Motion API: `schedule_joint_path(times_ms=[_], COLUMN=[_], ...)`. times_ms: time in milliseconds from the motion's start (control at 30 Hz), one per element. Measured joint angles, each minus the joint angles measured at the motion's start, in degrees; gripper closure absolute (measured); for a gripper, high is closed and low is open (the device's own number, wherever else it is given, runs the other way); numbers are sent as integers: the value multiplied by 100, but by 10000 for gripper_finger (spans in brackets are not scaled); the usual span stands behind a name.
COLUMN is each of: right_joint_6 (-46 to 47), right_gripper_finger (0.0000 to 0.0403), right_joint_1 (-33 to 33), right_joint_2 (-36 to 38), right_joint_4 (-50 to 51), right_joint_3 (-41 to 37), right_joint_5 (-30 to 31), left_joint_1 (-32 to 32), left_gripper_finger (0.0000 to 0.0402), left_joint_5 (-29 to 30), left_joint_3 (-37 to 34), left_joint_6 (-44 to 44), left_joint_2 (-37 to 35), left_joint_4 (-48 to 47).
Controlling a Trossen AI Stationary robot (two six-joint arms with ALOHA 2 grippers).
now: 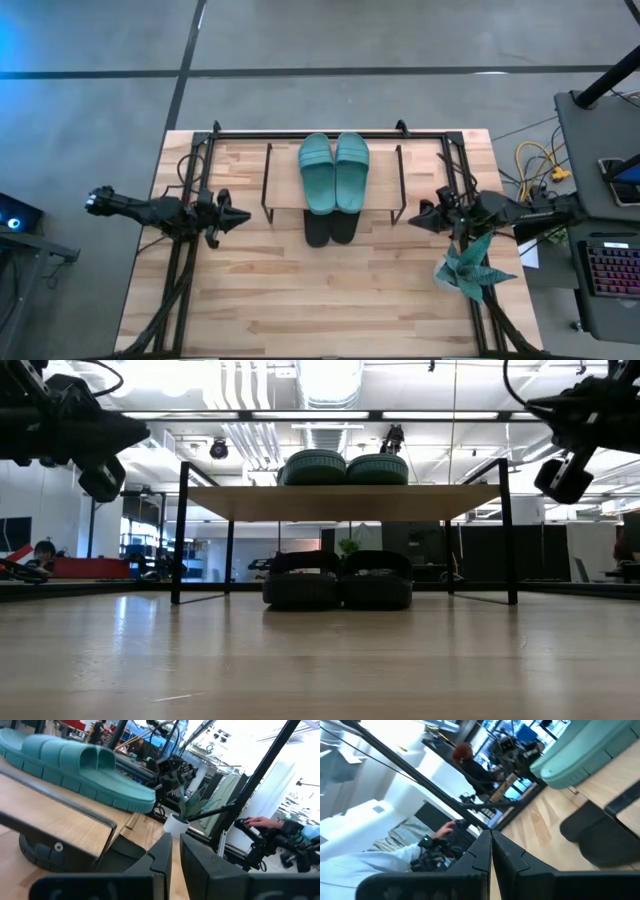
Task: Pick and place slides into the shelf
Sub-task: Return to Home Position
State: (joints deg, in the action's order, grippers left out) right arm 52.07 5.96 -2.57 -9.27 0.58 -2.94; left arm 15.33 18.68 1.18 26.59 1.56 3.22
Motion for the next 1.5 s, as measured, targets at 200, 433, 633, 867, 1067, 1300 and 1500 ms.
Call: schedule_joint_path(times_ms=[200, 433, 633, 867, 1067, 1300, 1500], right_joint_6=[0, 0, 0, 0, 0, 0, 0], right_gripper_finger=[394, 394, 394, 394, 394, 394, 394], right_joint_1=[-10, -142, -243, -264, -264, -262, -262], right_joint_2=[258, 256, 256, 256, 256, 250, 243], right_joint_4=[-18, 8, 8, 8, 8, 8, 8], right_joint_3=[0, 0, 0, 0, 0, 0, 0], right_joint_5=[0, 0, 1, 2, 0, 2, 1], left_joint_1=[0, -9, -9, -8, -7, -7, -7], left_gripper_finger=[380, 380, 380, 380, 380, 380, 380], left_joint_5=[-15, -2, -2, -2, -2, -2, -2], left_joint_3=[-68, -71, -76, -80, -84, -85, -89], left_joint_6=[0, 0, -2, -2, -2, -2, -4], left_joint_2=[0, 0, -2, -2, -4, -4, -4], left_joint_4=[45, 70, 72, 77, 79, 81, 81])
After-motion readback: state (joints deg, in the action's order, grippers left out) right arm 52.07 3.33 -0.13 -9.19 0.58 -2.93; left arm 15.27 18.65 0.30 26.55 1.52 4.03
